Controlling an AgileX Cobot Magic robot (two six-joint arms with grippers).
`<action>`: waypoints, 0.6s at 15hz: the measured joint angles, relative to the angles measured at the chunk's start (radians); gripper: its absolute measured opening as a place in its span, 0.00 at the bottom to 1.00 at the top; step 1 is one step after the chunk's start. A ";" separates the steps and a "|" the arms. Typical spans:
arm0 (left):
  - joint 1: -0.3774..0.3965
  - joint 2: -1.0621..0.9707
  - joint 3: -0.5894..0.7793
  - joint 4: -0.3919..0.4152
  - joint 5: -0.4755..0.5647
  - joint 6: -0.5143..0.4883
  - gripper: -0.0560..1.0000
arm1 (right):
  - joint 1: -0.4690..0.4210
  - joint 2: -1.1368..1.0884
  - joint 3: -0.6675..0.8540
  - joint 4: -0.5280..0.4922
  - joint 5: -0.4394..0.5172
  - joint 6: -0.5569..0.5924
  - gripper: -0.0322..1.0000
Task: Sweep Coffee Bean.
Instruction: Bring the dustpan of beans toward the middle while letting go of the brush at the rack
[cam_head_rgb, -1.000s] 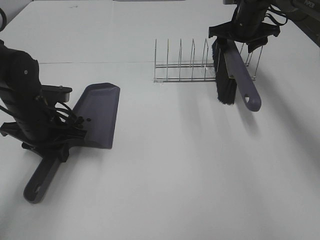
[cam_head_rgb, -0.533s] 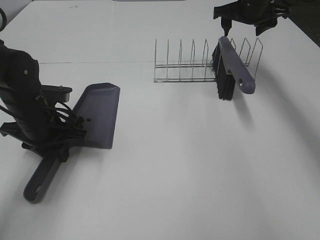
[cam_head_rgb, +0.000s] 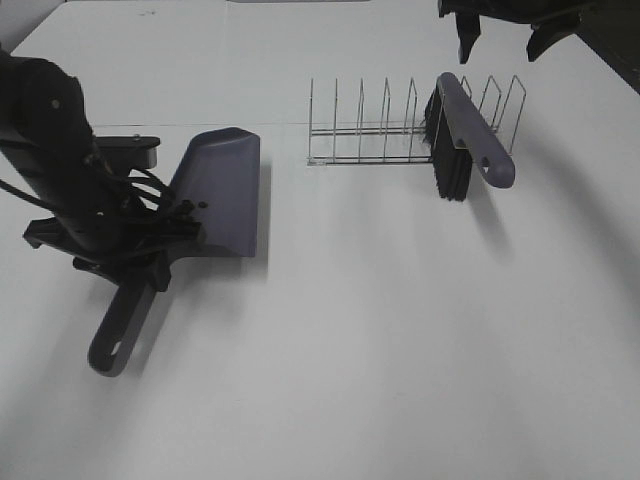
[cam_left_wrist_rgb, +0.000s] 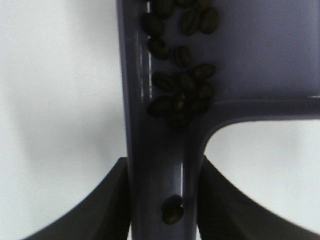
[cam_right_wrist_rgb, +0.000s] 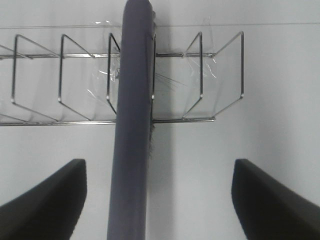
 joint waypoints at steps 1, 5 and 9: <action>-0.024 0.008 -0.018 -0.009 0.001 -0.013 0.38 | 0.000 -0.025 0.000 0.003 0.000 -0.008 0.72; -0.052 0.075 -0.045 -0.027 0.006 -0.042 0.38 | 0.000 -0.129 0.046 0.006 0.000 -0.028 0.72; -0.052 0.116 -0.046 -0.052 -0.002 -0.043 0.38 | 0.000 -0.259 0.244 0.006 0.000 -0.032 0.72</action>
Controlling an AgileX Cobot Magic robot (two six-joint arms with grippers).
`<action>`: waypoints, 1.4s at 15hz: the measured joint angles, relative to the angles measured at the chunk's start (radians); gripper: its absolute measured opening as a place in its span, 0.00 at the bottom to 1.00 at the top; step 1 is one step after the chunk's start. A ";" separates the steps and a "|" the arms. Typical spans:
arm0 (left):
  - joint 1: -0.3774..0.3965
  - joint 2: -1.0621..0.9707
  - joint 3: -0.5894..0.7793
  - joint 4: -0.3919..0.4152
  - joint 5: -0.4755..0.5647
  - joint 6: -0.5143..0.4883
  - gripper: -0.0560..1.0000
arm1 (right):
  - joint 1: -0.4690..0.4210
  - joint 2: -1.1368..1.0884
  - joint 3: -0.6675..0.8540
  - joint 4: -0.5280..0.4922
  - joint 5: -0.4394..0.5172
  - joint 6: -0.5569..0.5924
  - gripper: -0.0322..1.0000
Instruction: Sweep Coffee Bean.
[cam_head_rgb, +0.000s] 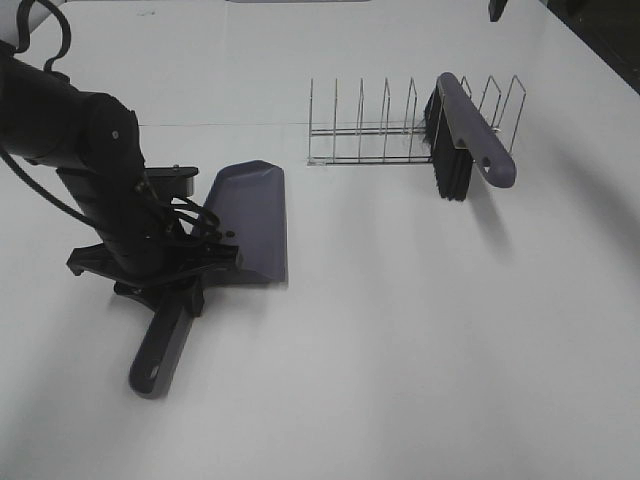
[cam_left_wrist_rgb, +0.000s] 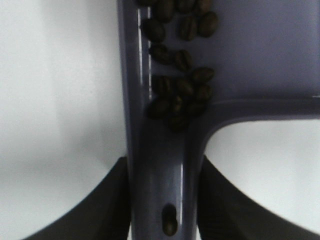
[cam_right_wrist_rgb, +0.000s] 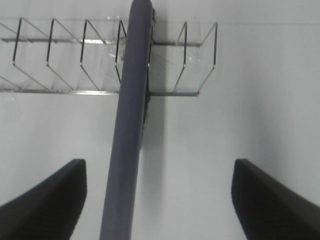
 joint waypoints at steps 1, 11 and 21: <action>0.000 0.000 -0.001 -0.008 -0.001 0.000 0.39 | 0.000 -0.034 0.055 0.001 0.000 0.000 0.72; 0.000 -0.313 -0.050 0.138 0.228 -0.014 0.82 | 0.000 -0.513 0.630 0.033 -0.001 0.000 0.71; 0.000 -1.206 0.333 0.243 0.525 -0.054 0.82 | 0.000 -1.530 1.520 0.068 -0.110 -0.110 0.71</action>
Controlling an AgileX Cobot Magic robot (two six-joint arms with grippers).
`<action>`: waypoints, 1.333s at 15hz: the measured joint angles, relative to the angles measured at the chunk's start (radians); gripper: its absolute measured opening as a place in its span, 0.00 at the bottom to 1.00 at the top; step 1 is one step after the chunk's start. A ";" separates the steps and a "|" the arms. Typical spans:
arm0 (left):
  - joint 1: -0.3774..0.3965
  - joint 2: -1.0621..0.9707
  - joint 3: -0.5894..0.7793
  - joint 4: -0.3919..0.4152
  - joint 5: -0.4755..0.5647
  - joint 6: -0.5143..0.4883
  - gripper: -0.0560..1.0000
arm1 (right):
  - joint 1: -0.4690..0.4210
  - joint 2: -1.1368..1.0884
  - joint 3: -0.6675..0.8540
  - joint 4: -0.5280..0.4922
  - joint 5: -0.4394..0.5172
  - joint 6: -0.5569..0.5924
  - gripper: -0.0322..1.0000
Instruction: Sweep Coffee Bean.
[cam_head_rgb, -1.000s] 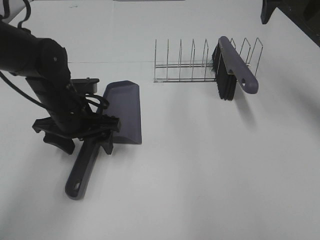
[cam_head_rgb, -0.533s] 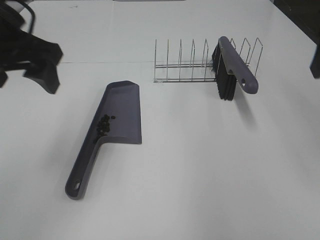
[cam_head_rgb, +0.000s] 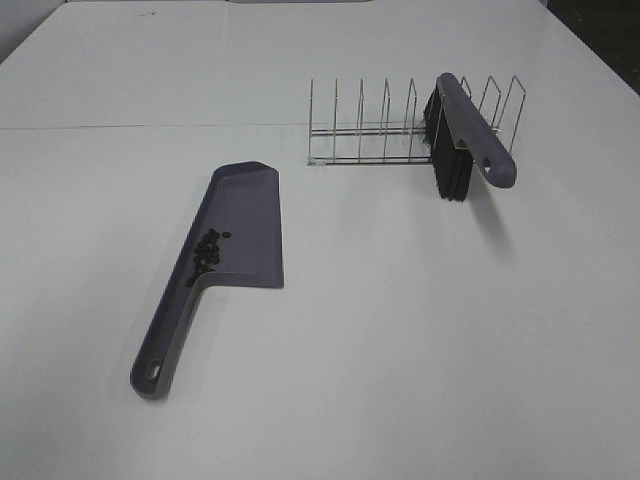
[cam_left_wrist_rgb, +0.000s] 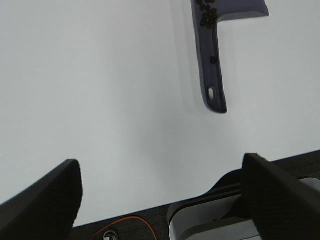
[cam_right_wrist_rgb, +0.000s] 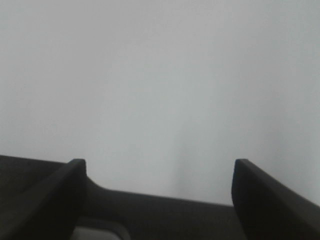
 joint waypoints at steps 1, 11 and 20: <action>0.000 -0.094 0.071 0.010 -0.009 0.000 0.82 | 0.000 -0.109 0.048 0.000 -0.046 -0.019 0.71; 0.000 -0.745 0.339 0.009 -0.127 0.105 0.82 | 0.000 -0.456 0.092 0.089 -0.047 -0.126 0.63; 0.000 -0.751 0.340 -0.016 -0.129 0.148 0.82 | 0.000 -0.456 0.092 0.090 -0.047 -0.127 0.63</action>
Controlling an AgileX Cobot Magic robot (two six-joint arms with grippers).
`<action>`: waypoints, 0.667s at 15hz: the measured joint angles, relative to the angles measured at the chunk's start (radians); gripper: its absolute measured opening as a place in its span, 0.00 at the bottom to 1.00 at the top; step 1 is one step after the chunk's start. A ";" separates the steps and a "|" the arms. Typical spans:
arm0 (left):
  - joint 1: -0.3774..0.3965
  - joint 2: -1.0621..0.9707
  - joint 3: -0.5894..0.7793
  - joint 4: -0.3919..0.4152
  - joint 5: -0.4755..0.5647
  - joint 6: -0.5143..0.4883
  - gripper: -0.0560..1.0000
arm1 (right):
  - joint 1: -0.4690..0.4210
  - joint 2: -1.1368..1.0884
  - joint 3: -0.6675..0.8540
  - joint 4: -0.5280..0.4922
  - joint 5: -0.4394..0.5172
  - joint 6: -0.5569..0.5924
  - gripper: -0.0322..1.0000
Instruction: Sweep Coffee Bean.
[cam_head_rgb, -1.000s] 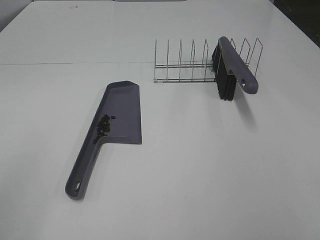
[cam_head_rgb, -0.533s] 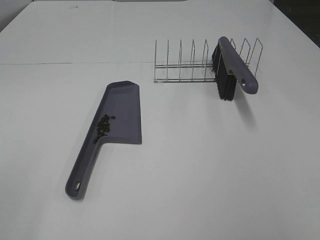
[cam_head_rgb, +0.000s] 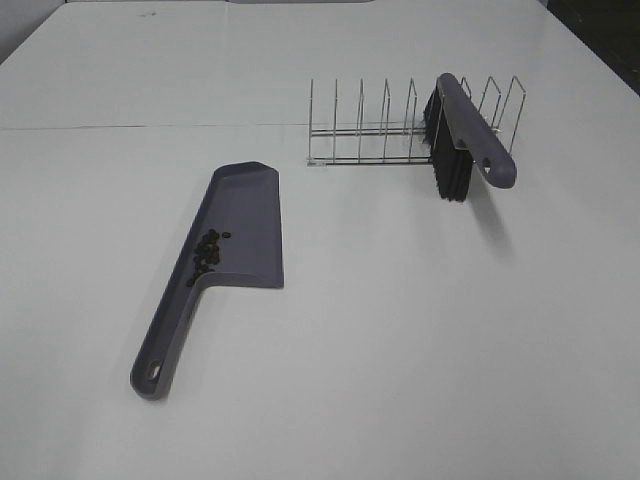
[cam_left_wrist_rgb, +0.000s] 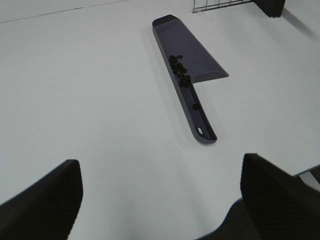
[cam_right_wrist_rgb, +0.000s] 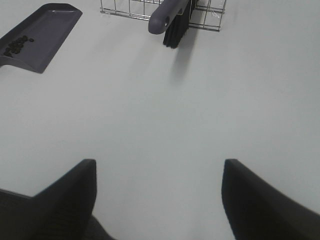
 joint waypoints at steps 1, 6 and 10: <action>0.000 -0.001 0.001 0.000 0.000 0.000 0.82 | -0.003 0.000 0.000 0.000 0.000 0.000 0.63; 0.243 -0.039 0.001 -0.001 -0.001 0.000 0.82 | -0.158 0.000 0.000 0.004 0.000 -0.001 0.63; 0.364 -0.111 0.001 -0.001 -0.003 0.000 0.82 | -0.166 -0.100 0.002 0.004 -0.001 -0.001 0.63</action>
